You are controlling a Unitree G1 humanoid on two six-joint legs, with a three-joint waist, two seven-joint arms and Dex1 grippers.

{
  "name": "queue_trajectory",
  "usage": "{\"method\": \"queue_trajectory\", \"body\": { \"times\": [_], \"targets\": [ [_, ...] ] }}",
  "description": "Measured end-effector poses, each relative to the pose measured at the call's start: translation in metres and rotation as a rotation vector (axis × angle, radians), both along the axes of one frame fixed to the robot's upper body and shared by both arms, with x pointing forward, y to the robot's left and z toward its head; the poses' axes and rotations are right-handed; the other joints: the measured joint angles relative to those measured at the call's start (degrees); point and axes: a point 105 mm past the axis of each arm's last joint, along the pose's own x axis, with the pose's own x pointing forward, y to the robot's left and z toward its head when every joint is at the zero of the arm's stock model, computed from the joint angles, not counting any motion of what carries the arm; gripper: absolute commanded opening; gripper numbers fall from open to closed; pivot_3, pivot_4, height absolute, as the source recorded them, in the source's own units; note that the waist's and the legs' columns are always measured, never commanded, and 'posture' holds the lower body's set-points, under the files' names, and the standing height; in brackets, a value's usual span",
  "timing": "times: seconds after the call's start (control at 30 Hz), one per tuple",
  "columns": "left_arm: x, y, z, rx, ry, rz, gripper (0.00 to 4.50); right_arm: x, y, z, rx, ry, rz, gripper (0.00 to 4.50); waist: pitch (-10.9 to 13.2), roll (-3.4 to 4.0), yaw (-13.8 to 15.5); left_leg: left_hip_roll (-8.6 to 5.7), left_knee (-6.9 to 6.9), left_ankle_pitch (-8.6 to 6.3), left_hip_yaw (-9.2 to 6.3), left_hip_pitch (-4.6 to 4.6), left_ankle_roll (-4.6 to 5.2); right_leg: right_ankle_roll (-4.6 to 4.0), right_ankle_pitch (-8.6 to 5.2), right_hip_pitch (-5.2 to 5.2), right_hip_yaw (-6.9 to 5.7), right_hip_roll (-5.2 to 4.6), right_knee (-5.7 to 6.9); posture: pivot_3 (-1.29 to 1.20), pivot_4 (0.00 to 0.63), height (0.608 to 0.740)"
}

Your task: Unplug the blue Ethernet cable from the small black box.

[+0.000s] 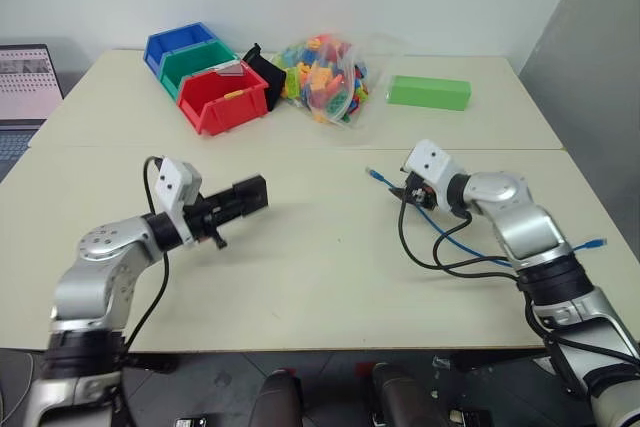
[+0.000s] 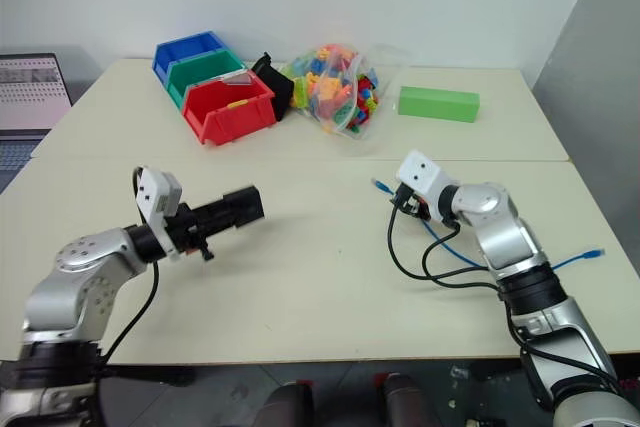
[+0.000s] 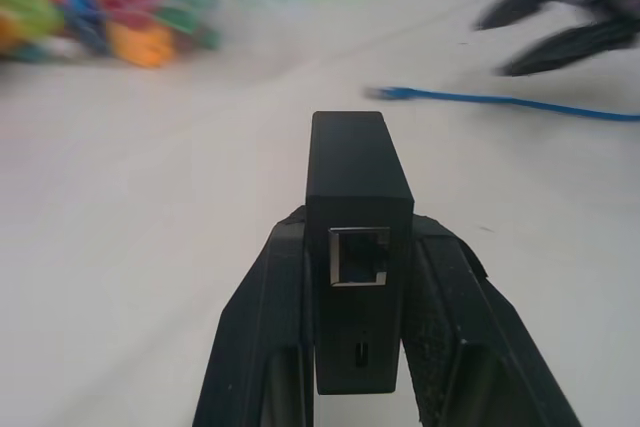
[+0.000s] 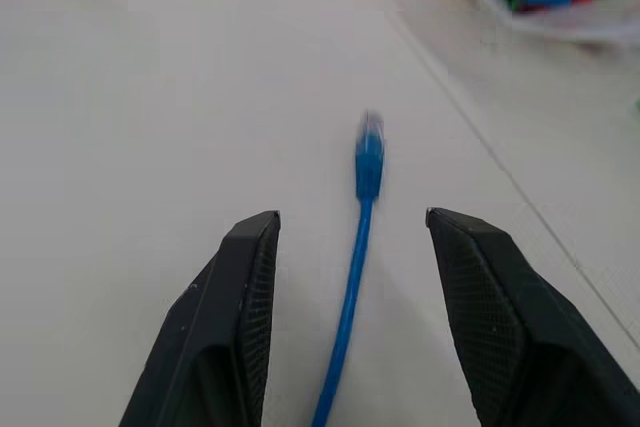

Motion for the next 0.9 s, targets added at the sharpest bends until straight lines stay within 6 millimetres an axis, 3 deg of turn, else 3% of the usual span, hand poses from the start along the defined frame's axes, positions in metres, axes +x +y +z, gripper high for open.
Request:
{"method": "queue_trajectory", "body": {
  "times": [0.1,0.27,0.57,0.6,0.9],
  "targets": [
    [0.023,0.022,0.003,0.015,-0.090,0.203,0.78,-0.016,0.022,0.025,0.071,0.002,0.111,2.41,0.0,0.00,-0.2,0.01,0.00,0.00,0.00,0.01,0.00,-0.02,0.02,0.00,-0.02,0.01,0.01,0.00,0.150,0.740],
    [0.037,0.068,-0.008,0.010,-0.154,0.487,0.78,-0.048,0.065,0.045,0.172,0.032,0.293,2.41,0.0,-0.01,-0.2,-0.02,0.00,0.00,-0.02,-0.02,0.00,-0.04,0.04,0.00,-0.06,-0.03,0.03,0.00,0.150,0.740],
    [0.036,0.075,-0.048,-0.040,-0.048,0.545,0.78,-0.059,0.091,0.041,0.175,0.063,0.355,2.41,0.0,-0.04,0.9,-0.05,0.07,0.00,-0.04,-0.09,-0.01,0.04,0.09,0.00,-0.27,-0.07,0.01,0.00,0.150,0.740],
    [0.036,0.075,-0.048,-0.046,-0.046,0.542,1.49,-0.059,0.091,0.041,0.176,0.062,0.355,2.41,0.0,-0.04,0.9,-0.05,0.07,0.00,-0.04,-0.09,-0.01,0.04,0.09,0.00,-0.28,-0.07,0.01,0.00,0.150,0.740],
    [0.027,0.080,-0.059,-0.073,-0.010,0.539,3.16,-0.058,0.091,0.041,0.175,0.058,0.346,2.41,0.0,-0.04,0.9,-0.04,0.06,0.00,-0.03,-0.07,-0.01,0.04,0.09,0.00,-0.26,-0.07,0.02,0.00,0.150,0.740]
  ]
}}
